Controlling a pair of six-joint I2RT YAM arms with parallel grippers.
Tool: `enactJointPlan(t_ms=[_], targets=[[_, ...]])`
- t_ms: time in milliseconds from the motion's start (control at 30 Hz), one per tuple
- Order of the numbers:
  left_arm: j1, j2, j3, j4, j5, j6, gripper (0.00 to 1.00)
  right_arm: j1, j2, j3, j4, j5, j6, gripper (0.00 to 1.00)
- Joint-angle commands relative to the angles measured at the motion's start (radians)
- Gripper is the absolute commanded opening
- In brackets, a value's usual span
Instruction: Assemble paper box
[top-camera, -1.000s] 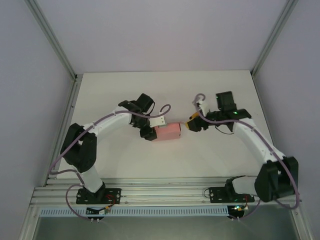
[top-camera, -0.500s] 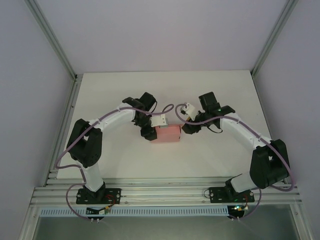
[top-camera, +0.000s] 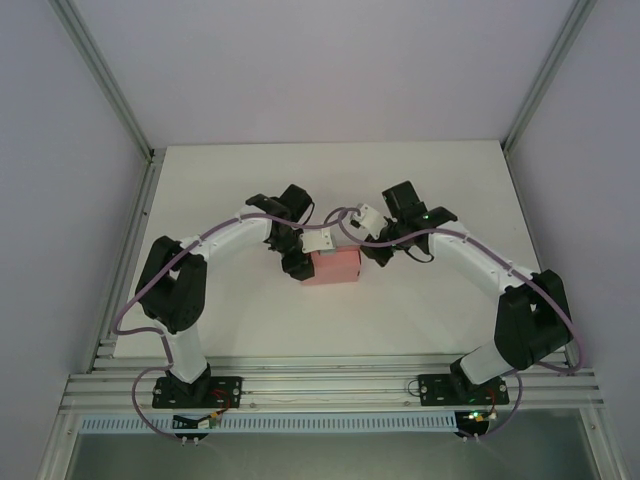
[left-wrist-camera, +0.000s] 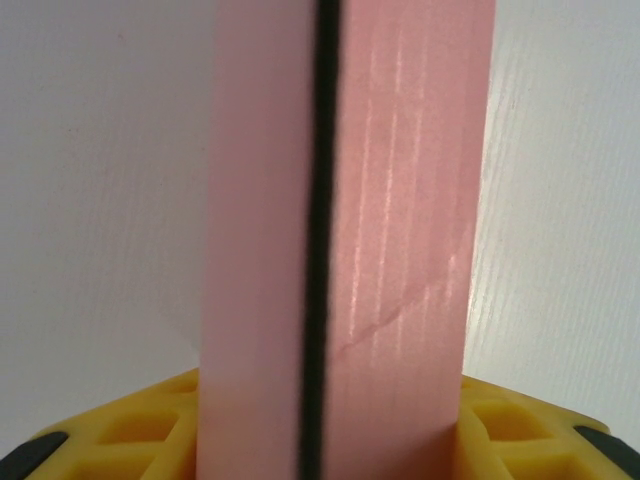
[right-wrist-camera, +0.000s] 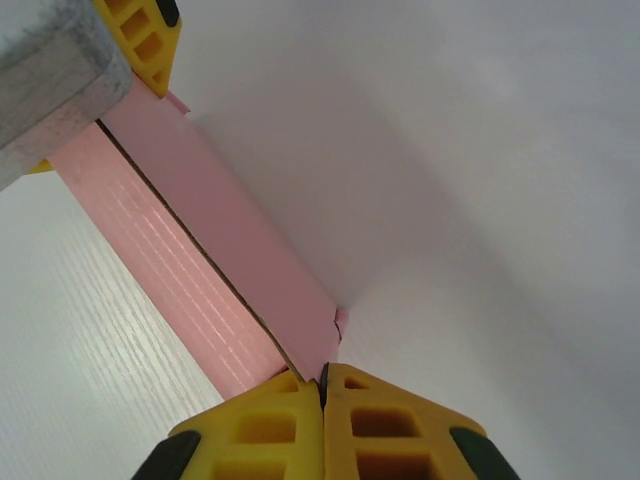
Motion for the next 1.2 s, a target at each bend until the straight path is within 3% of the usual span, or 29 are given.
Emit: enactJointPlan(t_ms=[0, 133, 367, 567, 733, 900, 1000, 1167], targets=[[0.002, 0.009, 0.007, 0.035, 0.007, -0.007, 0.31, 0.021, -0.029, 0.019, -0.044, 0.011, 0.076, 0.05], [0.002, 0.014, 0.001, 0.049, 0.004, -0.013, 0.3, 0.037, -0.025, 0.016, -0.065, 0.044, 0.109, 0.13], [0.002, 0.014, 0.012, 0.035, -0.002, -0.012, 0.3, 0.04, -0.009, 0.02, -0.08, 0.087, 0.114, 0.1], [0.002, 0.018, 0.014, 0.032, -0.006, -0.007, 0.29, 0.043, -0.009, 0.013, -0.042, 0.163, 0.12, 0.29], [0.001, 0.03, 0.023, 0.024, -0.009, -0.006, 0.29, 0.043, 0.003, 0.022, -0.049, 0.135, 0.105, 0.17], [0.002, 0.029, 0.02, 0.034, -0.004, -0.001, 0.29, 0.043, 0.019, 0.03, -0.045, 0.143, 0.104, 0.17], [0.001, 0.035, 0.022, 0.036, -0.009, -0.005, 0.29, 0.043, 0.034, 0.053, -0.068, 0.146, 0.121, 0.08], [0.001, 0.049, 0.035, 0.038, -0.023, -0.032, 0.29, 0.046, 0.035, 0.159, -0.171, 0.082, 0.272, 0.02]])
